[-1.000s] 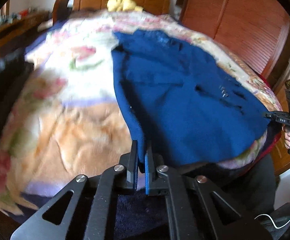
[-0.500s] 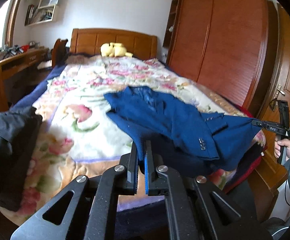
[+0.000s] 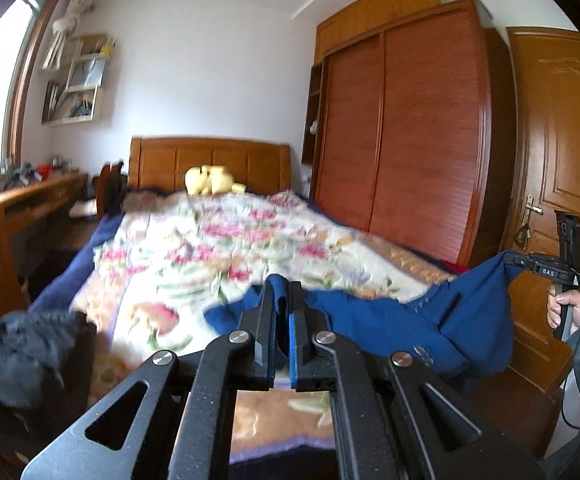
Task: Fold large clothes
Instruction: 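Close both tools on the jacket hem and lift it off the quilt, then fold the lifted hem over toward the collar with both tools, release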
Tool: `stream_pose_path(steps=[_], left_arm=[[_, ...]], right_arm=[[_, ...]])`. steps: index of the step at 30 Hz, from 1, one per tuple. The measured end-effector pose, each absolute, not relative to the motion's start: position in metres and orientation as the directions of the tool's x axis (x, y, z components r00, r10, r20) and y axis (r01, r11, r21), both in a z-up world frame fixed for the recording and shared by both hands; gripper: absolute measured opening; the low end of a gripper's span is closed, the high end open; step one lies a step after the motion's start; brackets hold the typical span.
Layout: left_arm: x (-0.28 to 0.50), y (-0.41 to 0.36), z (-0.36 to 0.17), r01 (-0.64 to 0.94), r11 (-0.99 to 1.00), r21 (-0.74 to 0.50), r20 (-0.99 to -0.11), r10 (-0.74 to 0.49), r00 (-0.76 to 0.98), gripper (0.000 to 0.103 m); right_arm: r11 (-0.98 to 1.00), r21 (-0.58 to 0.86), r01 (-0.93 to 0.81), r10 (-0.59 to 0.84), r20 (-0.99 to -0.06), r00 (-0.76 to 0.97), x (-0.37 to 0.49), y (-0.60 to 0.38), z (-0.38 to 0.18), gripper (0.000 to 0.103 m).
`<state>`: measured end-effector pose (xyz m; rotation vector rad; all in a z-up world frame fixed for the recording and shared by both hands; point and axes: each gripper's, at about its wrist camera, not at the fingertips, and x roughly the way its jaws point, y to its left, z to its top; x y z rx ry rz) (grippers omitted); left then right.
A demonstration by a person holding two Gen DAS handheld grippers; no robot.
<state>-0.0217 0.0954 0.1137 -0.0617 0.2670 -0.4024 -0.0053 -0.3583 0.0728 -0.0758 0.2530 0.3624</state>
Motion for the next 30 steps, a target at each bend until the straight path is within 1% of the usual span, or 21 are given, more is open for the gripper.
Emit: stream_pose_path(steps=[7, 10, 13, 17, 20, 23, 30], left_arm=[[-0.032, 0.095, 0.146, 0.405, 0.91, -0.092, -0.148, -0.415, 0.898, 0.004], [-0.025, 0.095, 0.149, 0.401, 0.913, -0.075, -0.142, -0.408, 0.902, 0.004], [-0.002, 0.092, 0.141, 0.404, 0.911, -0.082, -0.172, -0.412, 0.895, 0.004], [0.038, 0.083, 0.123, 0.393, 0.916, -0.077, -0.242, -0.4, 0.884, 0.005], [0.081, 0.08, 0.105, 0.377, 0.923, -0.08, -0.294, -0.383, 0.876, 0.005], [0.121, 0.077, 0.09, 0.35, 0.935, -0.06, -0.338, -0.349, 0.874, 0.004], [0.225, 0.074, 0.048, 0.285, 0.956, -0.066, -0.457, -0.283, 0.843, 0.004]], right_arm=[[0.937, -0.064, -0.342, 0.328, -0.163, 0.93, -0.043, -0.378, 0.091, 0.007], [0.941, -0.068, -0.332, 0.322, -0.127, 0.938, -0.055, -0.388, 0.095, 0.007], [0.945, -0.073, -0.32, 0.308, -0.138, 0.941, -0.047, -0.39, 0.089, 0.007], [0.943, -0.101, -0.316, 0.291, -0.205, 0.935, -0.016, -0.371, 0.079, 0.007], [0.943, -0.108, -0.315, 0.277, -0.268, 0.923, 0.03, -0.359, 0.068, 0.007], [0.945, -0.136, -0.298, 0.246, -0.302, 0.921, 0.077, -0.345, 0.057, 0.007], [0.971, -0.08, -0.227, 0.182, -0.368, 0.912, 0.199, -0.329, 0.037, 0.007]])
